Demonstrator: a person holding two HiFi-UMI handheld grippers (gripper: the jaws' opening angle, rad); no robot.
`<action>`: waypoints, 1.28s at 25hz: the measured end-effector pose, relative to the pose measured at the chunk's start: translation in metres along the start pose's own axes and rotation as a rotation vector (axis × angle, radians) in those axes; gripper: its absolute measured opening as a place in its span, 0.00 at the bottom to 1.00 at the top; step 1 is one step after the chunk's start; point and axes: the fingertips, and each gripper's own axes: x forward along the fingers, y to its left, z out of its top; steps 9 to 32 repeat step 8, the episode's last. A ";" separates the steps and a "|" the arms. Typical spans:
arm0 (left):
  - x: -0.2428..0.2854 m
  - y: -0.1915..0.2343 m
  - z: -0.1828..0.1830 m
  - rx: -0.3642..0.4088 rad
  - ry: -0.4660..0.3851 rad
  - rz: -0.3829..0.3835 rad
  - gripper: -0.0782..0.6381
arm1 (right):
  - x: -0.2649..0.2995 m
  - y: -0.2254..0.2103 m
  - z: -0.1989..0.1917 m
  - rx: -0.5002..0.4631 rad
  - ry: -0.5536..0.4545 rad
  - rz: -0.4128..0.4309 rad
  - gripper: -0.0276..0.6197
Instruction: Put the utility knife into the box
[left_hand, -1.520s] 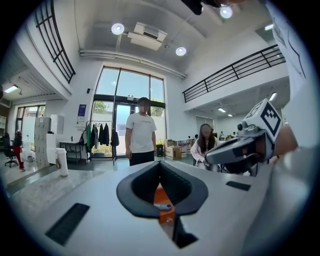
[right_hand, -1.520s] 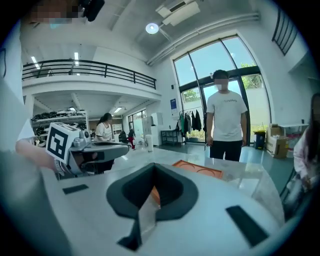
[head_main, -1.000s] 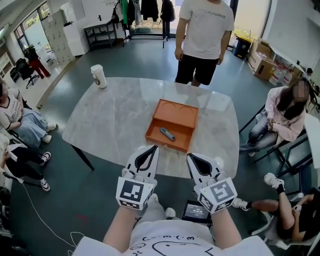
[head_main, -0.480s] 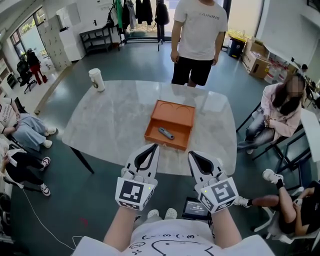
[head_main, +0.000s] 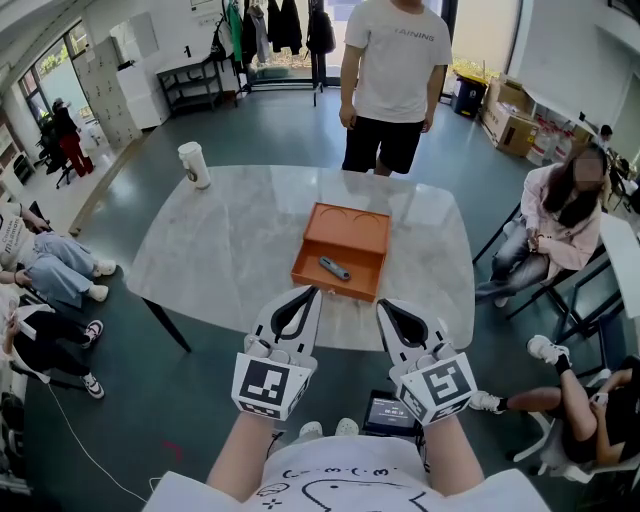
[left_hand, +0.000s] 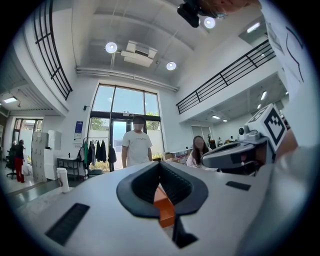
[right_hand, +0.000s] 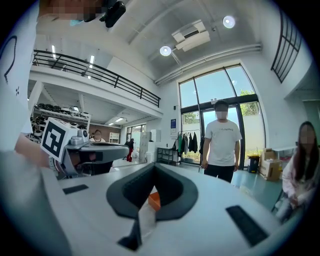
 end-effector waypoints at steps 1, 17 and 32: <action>-0.001 -0.001 0.001 0.001 0.000 -0.002 0.13 | -0.001 0.001 0.001 -0.001 -0.001 0.000 0.05; -0.001 -0.007 0.000 0.002 -0.001 -0.011 0.13 | -0.005 0.001 0.002 0.000 -0.006 0.000 0.05; -0.001 -0.007 0.000 0.002 -0.001 -0.011 0.13 | -0.005 0.001 0.002 0.000 -0.006 0.000 0.05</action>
